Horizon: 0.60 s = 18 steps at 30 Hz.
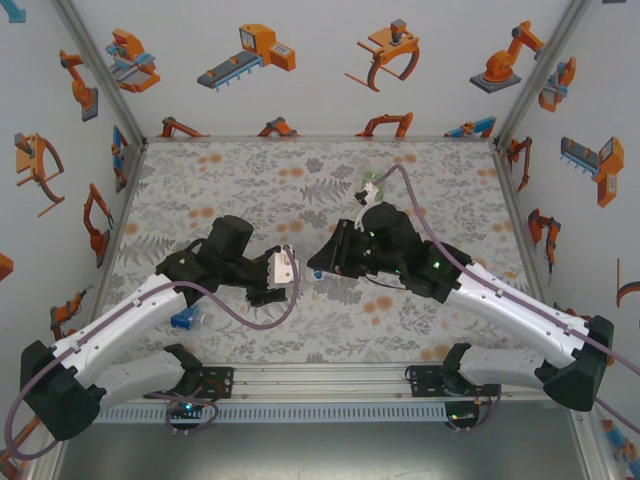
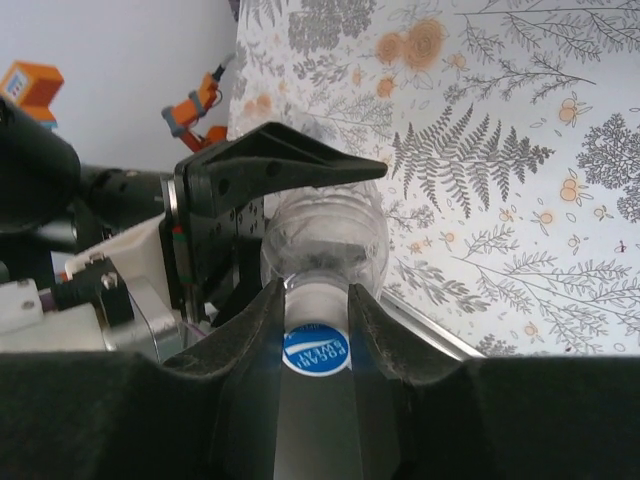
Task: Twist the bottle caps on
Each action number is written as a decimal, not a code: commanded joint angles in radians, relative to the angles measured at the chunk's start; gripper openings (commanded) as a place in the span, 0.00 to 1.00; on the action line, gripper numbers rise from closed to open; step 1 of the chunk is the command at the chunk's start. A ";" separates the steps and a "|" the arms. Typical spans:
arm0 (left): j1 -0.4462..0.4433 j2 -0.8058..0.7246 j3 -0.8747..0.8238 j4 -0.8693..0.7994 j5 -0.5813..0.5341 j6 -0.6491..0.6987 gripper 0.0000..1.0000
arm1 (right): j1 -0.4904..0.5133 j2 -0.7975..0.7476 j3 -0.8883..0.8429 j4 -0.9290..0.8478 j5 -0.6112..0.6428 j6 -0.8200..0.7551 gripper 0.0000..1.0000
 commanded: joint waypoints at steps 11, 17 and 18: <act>-0.017 0.003 0.036 0.030 0.040 0.012 0.00 | -0.028 -0.065 0.042 -0.025 0.068 -0.152 0.50; -0.015 0.027 0.054 0.040 -0.008 -0.032 0.00 | -0.028 -0.028 0.042 -0.017 -0.027 -0.129 0.55; -0.015 0.029 0.056 0.040 -0.010 -0.035 0.00 | -0.028 -0.018 0.044 -0.017 -0.039 -0.127 0.55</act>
